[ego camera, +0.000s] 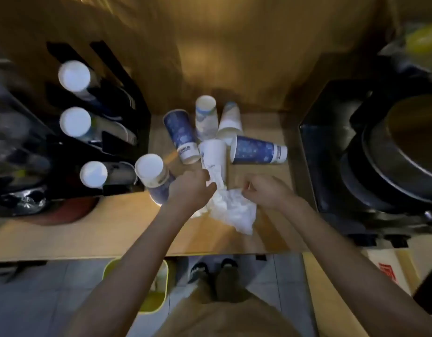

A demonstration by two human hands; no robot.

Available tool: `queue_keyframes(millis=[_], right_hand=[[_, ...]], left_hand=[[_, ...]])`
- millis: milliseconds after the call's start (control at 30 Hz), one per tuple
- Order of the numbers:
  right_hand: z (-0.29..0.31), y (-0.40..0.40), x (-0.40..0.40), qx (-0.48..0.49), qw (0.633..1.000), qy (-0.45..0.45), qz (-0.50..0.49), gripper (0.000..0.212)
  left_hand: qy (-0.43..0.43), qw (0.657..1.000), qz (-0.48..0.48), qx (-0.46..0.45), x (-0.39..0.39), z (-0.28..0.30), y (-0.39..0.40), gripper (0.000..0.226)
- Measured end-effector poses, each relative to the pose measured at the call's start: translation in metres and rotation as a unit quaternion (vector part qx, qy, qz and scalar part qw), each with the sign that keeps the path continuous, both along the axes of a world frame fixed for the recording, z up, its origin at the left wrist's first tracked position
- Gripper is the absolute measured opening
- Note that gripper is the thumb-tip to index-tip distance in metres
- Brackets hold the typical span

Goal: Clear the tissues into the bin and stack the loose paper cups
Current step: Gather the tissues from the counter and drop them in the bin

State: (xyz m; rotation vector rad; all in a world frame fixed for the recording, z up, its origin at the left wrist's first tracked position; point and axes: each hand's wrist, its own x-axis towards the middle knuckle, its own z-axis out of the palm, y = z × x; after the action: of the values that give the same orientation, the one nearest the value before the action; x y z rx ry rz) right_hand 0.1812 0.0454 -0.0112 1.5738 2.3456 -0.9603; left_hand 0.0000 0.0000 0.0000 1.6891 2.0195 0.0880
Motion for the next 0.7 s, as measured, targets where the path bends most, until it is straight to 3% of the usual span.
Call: queue_keyframes(millis=[200, 367, 500, 700], right_hand=[[-0.065, -0.031, -0.008, 0.04, 0.998, 0.01, -0.04, 0.041], [-0.105, -0.058, -0.019, 0.098, 0.989, 0.056, -0.09, 0.054], [-0.125, -0.069, -0.015, 0.091, 0.995, 0.011, -0.048, 0.049], [-0.138, -0.074, 0.0, 0.164, 0.985, 0.049, -0.035, 0.035]], left_hand=[[0.023, 0.998, 0.035, 0.038, 0.003, -0.069, -0.02, 0.054], [0.049, 0.993, -0.026, 0.107, 0.006, -0.117, -0.029, 0.069], [0.039, 0.996, -0.004, 0.083, 0.012, -0.135, -0.042, 0.059], [0.083, 0.996, 0.003, 0.043, 0.015, -0.144, -0.06, 0.042]])
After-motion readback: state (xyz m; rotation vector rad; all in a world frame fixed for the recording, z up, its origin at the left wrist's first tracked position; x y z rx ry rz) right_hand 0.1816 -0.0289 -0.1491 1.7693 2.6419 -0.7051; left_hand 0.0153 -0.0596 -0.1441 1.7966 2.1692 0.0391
